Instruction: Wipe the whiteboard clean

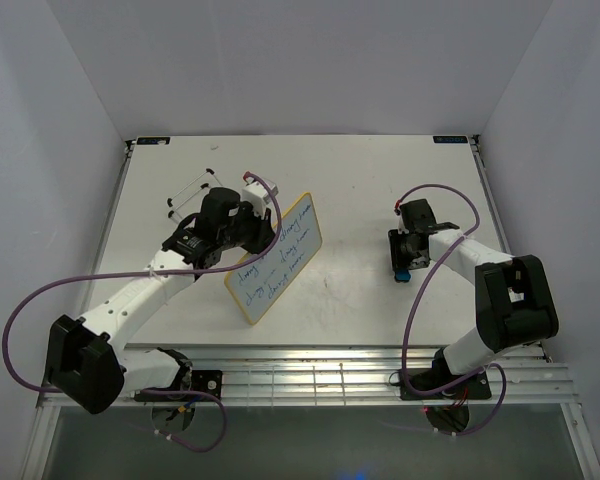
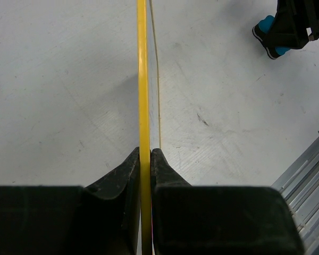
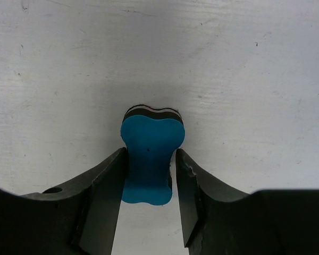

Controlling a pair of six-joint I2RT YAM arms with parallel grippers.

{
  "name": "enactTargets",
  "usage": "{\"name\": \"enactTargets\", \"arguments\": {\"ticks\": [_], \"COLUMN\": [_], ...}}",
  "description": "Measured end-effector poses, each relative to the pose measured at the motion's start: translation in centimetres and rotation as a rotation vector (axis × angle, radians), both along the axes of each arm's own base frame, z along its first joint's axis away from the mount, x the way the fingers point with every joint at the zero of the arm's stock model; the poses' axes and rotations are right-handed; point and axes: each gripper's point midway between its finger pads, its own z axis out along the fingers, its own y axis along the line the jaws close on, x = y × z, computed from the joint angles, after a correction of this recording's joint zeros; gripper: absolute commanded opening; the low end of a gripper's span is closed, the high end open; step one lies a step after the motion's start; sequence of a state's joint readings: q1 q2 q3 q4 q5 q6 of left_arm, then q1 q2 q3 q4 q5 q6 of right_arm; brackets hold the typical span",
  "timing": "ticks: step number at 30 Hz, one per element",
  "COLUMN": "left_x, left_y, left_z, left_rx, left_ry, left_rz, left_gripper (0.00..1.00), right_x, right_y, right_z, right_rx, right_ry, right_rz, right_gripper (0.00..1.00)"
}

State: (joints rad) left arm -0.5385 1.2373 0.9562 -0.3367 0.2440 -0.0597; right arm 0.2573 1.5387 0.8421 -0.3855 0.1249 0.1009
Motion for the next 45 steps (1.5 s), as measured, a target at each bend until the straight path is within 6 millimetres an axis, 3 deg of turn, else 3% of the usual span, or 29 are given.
{"name": "enactTargets", "arguments": {"ticks": [4, 10, 15, 17, 20, 26, 31, 38, 45], "left_x": [0.1, 0.2, 0.4, 0.7, 1.1, 1.3, 1.0, -0.5, -1.9], "left_y": [-0.1, -0.2, -0.4, -0.6, -1.1, -2.0, -2.9, -4.6, -4.9], "left_z": [-0.1, -0.2, -0.3, -0.4, -0.6, -0.8, -1.0, -2.4, -3.0], "left_rx": [-0.002, -0.004, -0.008, -0.011, -0.020, -0.048, -0.079, -0.138, -0.155], "left_ry": [0.001, 0.001, 0.001, 0.005, 0.013, 0.037, 0.073, 0.203, 0.284], "left_rz": [-0.004, -0.006, -0.004, -0.004, -0.012, -0.033, -0.072, -0.153, -0.179], "left_gripper": [0.00, 0.00, 0.00, 0.00, 0.00, 0.00, 0.00, 0.00, 0.00], "right_x": [0.0, 0.0, 0.2, 0.2, -0.2, -3.6, -4.6, -3.3, -1.6], "right_y": [0.0, 0.0, 1.1, 2.9, 7.0, 14.9, 17.3, 20.7, 23.6], "right_z": [0.0, 0.0, 1.5, 3.3, 6.8, 12.5, 13.1, 14.2, 15.6], "right_rx": [0.000, 0.000, 0.020, 0.047, 0.123, 0.354, 0.442, 0.463, 0.437], "right_ry": [0.000, -0.001, -0.054, -0.129, -0.280, -0.608, -0.744, -0.869, -0.956], "right_rz": [0.000, 0.003, 0.037, 0.092, 0.229, 0.524, 0.606, 0.628, 0.607], "right_gripper": [0.45, 0.24, 0.24, 0.23, 0.23, 0.22, 0.20, 0.20, 0.18]}}
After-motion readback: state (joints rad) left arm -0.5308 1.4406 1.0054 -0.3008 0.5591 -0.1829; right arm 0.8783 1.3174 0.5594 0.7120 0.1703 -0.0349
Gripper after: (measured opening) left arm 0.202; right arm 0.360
